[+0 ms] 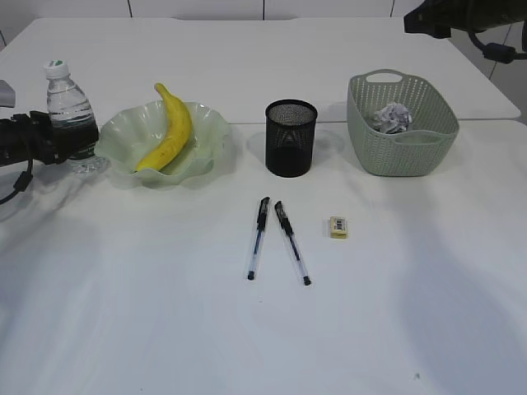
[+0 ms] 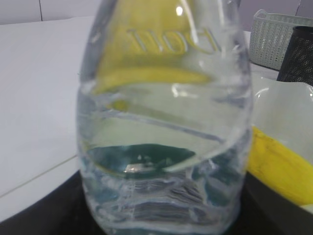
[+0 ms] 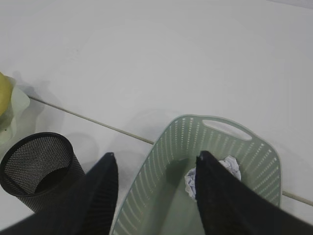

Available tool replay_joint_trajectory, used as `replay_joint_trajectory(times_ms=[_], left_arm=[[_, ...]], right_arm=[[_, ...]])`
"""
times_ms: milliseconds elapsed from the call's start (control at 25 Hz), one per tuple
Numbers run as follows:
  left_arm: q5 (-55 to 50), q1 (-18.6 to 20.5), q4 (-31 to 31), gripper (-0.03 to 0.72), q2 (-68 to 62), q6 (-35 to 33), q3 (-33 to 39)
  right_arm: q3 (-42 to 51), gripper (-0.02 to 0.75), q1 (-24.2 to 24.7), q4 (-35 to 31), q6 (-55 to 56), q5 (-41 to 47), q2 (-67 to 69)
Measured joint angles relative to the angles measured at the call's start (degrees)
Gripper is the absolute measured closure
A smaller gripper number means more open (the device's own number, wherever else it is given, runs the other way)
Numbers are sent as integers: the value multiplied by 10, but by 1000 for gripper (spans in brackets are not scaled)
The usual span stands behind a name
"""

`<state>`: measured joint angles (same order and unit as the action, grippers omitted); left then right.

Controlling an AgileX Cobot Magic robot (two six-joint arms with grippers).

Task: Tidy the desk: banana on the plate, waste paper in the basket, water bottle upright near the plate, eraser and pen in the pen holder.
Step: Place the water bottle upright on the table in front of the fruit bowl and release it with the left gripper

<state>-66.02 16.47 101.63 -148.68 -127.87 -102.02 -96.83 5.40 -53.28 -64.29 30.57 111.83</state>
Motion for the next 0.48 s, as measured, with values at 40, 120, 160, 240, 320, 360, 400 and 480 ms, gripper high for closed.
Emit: replay_joint_trajectory(times_ms=[40, 120, 160, 240, 320, 360, 400, 480], left_arm=[[0, 0, 0, 202, 0, 0, 0], [0, 0, 0, 202, 0, 1, 0], [0, 0, 0, 200, 0, 1, 0], [0, 0, 0, 200, 0, 2, 0], [0, 0, 0, 199, 0, 4, 0], [1, 0, 0, 199, 0, 6, 0], [1, 0, 0, 198, 0, 10, 0], [1, 0, 0, 196, 0, 14, 0]], right_arm=[[0, 353, 0, 0, 0, 0, 0], [0, 353, 0, 0, 0, 0, 0], [0, 353, 0, 0, 0, 0, 0], [0, 353, 0, 0, 0, 0, 0], [0, 353, 0, 0, 0, 0, 0], [0, 353, 0, 0, 0, 0, 0], [0, 353, 0, 0, 0, 0, 0], [0, 353, 0, 0, 0, 0, 0]])
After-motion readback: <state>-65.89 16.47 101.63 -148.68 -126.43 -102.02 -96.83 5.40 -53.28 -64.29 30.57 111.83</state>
